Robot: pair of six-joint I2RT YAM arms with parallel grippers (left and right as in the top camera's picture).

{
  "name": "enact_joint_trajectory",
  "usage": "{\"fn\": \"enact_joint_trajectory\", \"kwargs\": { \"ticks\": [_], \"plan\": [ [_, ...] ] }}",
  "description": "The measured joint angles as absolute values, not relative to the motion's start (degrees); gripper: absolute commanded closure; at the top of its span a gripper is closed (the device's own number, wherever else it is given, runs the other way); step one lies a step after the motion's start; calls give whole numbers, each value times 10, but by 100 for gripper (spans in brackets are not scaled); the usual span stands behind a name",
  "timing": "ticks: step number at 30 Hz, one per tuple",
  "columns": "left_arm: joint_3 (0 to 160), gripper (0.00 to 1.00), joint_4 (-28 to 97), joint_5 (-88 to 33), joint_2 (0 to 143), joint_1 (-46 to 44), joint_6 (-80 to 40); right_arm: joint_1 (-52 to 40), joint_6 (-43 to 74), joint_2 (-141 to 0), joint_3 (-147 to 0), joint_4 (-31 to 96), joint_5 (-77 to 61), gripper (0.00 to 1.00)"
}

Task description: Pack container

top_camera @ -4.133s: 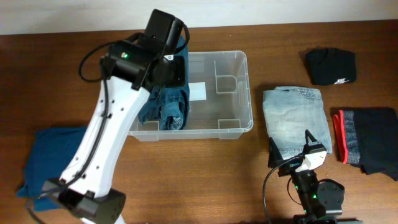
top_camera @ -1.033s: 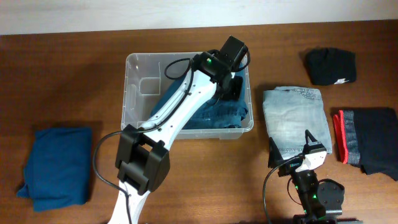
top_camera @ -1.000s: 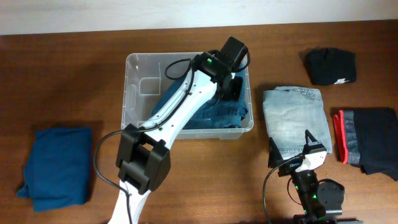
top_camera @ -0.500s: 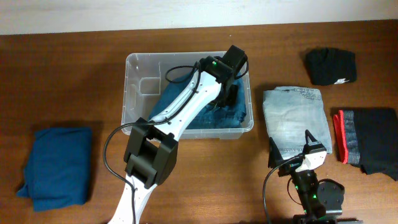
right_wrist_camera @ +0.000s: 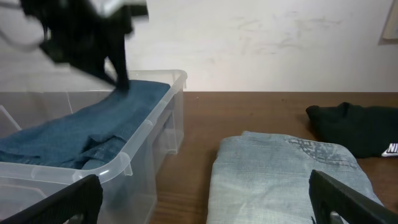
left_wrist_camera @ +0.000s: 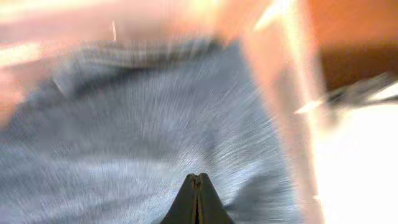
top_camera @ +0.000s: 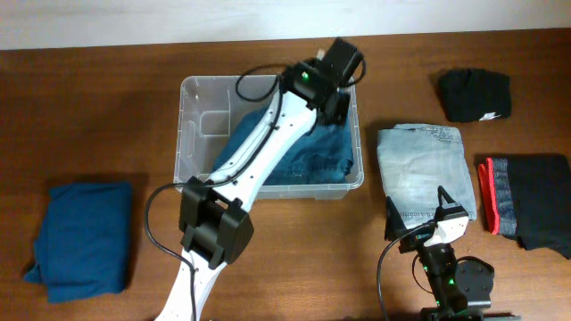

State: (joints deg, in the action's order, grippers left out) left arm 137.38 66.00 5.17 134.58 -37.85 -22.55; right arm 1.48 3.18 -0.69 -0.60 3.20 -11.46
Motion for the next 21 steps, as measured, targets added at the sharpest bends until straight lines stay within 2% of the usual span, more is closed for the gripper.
{"fn": "enact_joint_trajectory", "kwargs": {
  "ticks": [21],
  "plan": [
    [1367,99,603,15,1412,-377,-225,15,32,-7,-6,32,-115,1]
  ]
}}
